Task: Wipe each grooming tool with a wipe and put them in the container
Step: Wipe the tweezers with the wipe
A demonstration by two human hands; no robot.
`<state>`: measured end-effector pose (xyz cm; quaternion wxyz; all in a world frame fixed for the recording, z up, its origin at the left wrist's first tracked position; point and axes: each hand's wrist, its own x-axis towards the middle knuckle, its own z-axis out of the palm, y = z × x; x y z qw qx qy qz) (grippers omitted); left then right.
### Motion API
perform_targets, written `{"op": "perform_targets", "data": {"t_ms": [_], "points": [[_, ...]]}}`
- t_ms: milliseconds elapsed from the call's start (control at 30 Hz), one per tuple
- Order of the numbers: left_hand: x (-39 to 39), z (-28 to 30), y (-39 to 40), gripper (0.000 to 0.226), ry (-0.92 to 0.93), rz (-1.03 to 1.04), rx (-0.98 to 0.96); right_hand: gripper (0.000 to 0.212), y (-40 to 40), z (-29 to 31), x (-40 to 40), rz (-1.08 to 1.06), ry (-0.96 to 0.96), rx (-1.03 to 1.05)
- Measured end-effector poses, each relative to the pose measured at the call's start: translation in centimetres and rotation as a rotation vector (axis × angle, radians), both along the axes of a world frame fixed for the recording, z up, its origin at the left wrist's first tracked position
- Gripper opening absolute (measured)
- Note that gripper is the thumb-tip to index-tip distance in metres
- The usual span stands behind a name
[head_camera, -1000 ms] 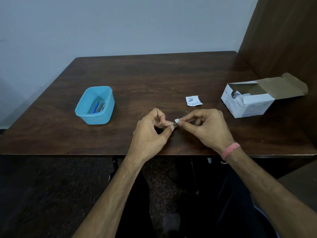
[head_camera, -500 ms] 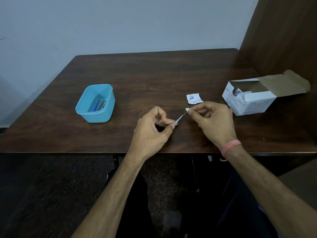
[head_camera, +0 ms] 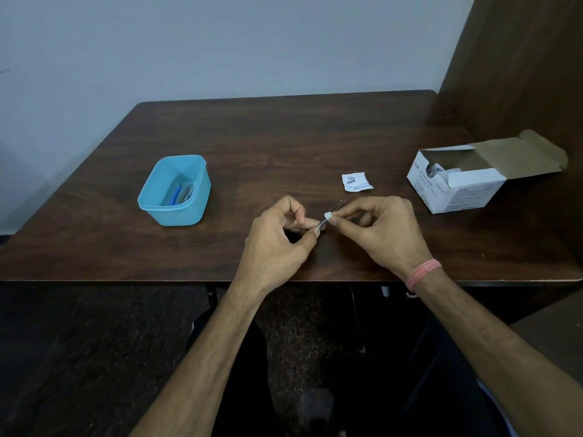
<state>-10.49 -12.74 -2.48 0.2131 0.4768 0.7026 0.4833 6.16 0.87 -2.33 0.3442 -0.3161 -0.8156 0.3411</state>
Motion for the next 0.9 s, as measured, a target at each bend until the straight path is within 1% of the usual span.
{"op": "perform_targets", "data": {"t_ms": [100,267,433,600,900], "points": [[-0.08,-0.03,0.05,0.032,-0.002,-0.012,0.010,0.006,-0.07,-0.10,-0.04,0.051,-0.020,0.021],[-0.20,-0.18,0.04,0.028,-0.008,-0.012,0.006,0.006,0.11,-0.52,-0.29,0.021,-0.025,0.062],[-0.52,-0.62,0.20,0.023,-0.007,-0.027,0.008,0.005,0.08,-0.72,-0.53,0.134,-0.082,0.155],[-0.80,-0.71,0.07,0.025,-0.003,-0.064,-0.025,0.006,0.10,-0.88,-0.48,0.176,-0.110,0.193],[-0.93,-0.79,0.44,0.033,0.001,-0.022,-0.066,0.009,-0.19,-0.80,-0.46,0.111,-0.059,0.204]]}}
